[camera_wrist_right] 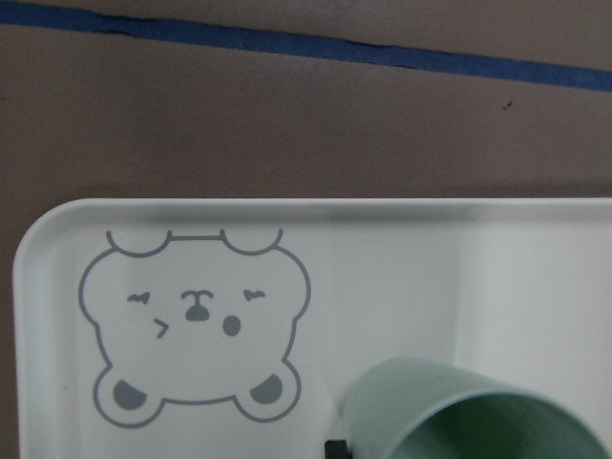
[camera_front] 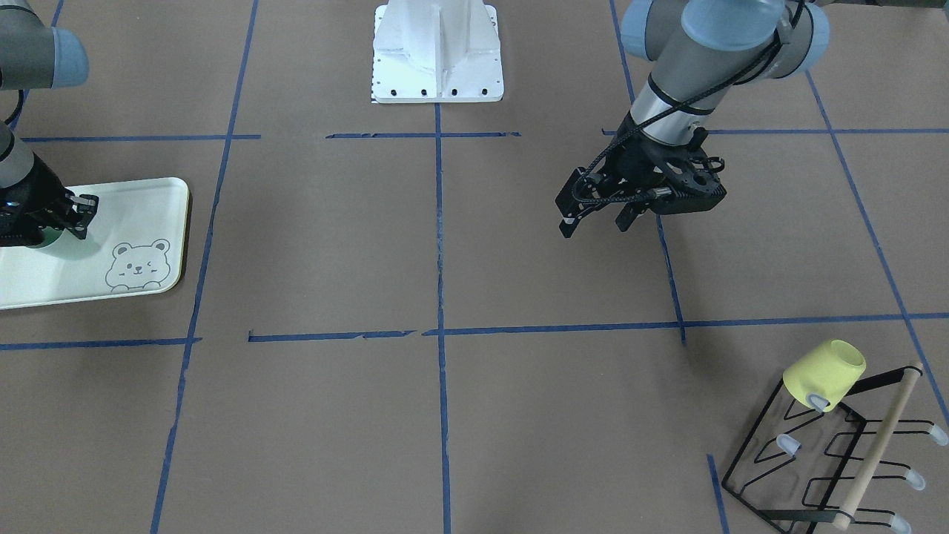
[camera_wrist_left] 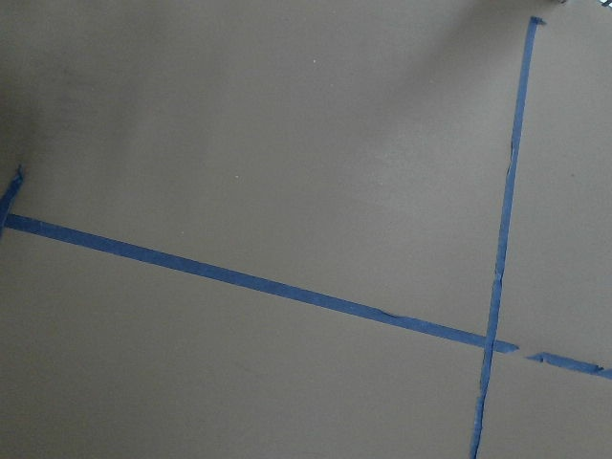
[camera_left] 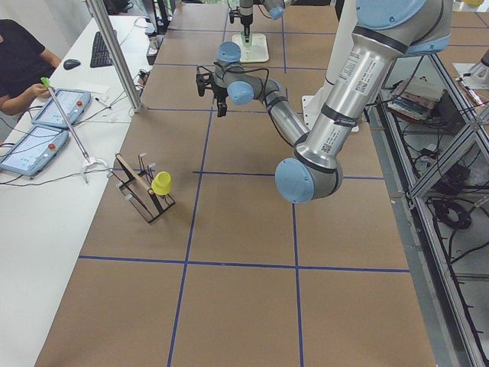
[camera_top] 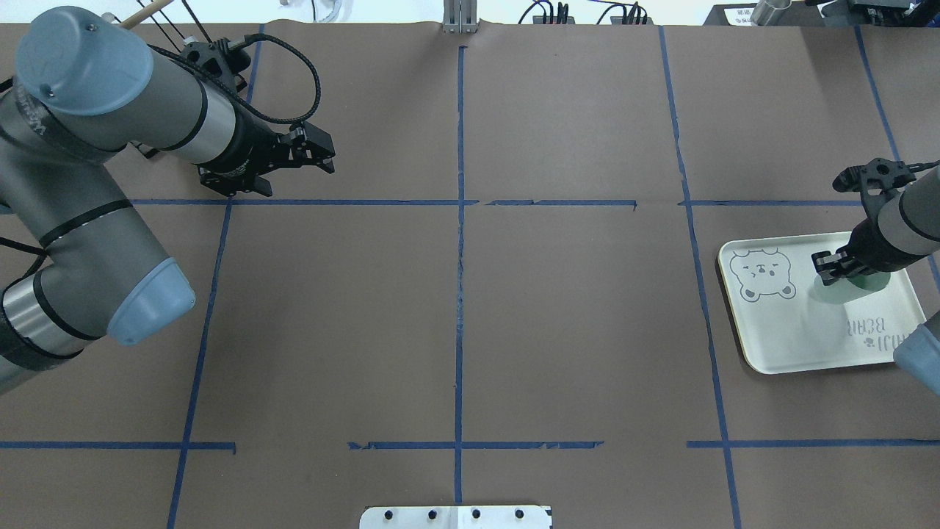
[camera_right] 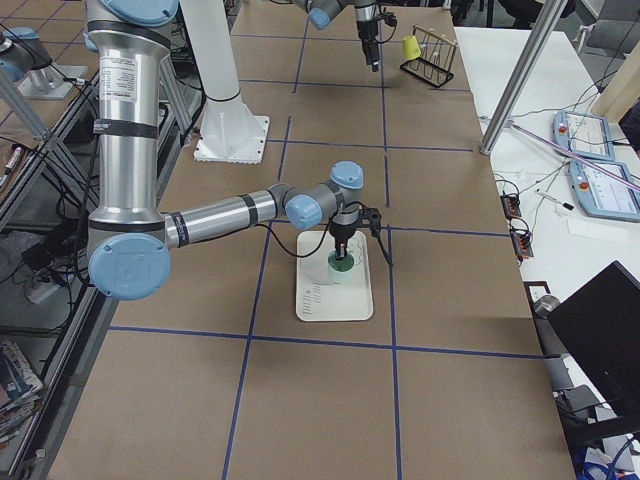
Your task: Left arm grabs green cup and hands to right arm on tray
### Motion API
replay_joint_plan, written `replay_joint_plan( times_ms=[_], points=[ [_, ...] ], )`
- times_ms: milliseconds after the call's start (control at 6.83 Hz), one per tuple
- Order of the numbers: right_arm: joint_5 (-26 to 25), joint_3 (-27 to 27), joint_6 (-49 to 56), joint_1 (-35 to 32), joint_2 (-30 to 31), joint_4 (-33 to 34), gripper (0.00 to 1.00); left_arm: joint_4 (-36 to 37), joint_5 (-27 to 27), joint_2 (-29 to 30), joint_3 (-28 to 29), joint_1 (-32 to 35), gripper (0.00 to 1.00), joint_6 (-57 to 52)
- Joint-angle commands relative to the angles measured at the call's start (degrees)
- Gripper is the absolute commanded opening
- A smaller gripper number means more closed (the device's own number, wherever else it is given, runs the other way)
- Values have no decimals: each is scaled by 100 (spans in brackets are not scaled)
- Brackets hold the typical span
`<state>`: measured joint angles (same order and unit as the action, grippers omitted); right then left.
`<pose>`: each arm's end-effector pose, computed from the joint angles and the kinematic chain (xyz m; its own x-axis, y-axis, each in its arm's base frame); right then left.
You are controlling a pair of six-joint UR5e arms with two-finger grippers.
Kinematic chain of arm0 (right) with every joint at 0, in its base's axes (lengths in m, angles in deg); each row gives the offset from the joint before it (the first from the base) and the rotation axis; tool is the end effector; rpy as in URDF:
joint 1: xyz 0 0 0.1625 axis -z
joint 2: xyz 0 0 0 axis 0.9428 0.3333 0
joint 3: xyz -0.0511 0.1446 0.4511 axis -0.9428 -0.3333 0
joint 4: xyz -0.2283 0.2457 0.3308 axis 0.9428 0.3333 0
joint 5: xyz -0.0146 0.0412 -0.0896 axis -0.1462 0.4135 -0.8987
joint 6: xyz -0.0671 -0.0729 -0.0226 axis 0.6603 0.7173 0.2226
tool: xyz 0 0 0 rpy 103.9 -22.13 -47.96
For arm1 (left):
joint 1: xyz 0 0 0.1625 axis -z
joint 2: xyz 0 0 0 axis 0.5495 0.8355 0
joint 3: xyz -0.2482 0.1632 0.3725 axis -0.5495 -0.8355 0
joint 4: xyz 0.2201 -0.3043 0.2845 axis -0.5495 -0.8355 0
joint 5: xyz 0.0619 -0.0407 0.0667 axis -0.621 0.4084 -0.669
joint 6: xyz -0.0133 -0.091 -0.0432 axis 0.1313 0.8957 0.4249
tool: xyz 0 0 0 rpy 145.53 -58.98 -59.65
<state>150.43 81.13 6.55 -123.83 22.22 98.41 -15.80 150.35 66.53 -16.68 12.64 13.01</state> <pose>-0.2569 -0.4830 0.5842 0.7862 -0.0724 0.6137 0.0634 0.9973 0.0365 0.4072 -0.5502 0.2346 0.4448 -0.2224 -0.8676 0.3221 0.9436 -0.0767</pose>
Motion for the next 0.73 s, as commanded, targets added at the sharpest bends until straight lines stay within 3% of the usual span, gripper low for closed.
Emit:
replay_joint_plan(
  times_ms=[0,146,293,439,586],
  points=[
    [-22,-8,-13,83,16,-1,3,0,0,-1,-3,0,100,0],
    [-22,-9,-4,83,16,-1,7,-9,0,8,-3,0,100,0],
    [-22,-9,5,83,16,-1,42,0,0,8,-3,0,100,0],
    [-22,9,-13,74,16,-1,99,0,0,8,-3,0,100,0],
    [-13,174,5,40,33,7,100,0,0,8,-3,26,100,-9]
  ],
)
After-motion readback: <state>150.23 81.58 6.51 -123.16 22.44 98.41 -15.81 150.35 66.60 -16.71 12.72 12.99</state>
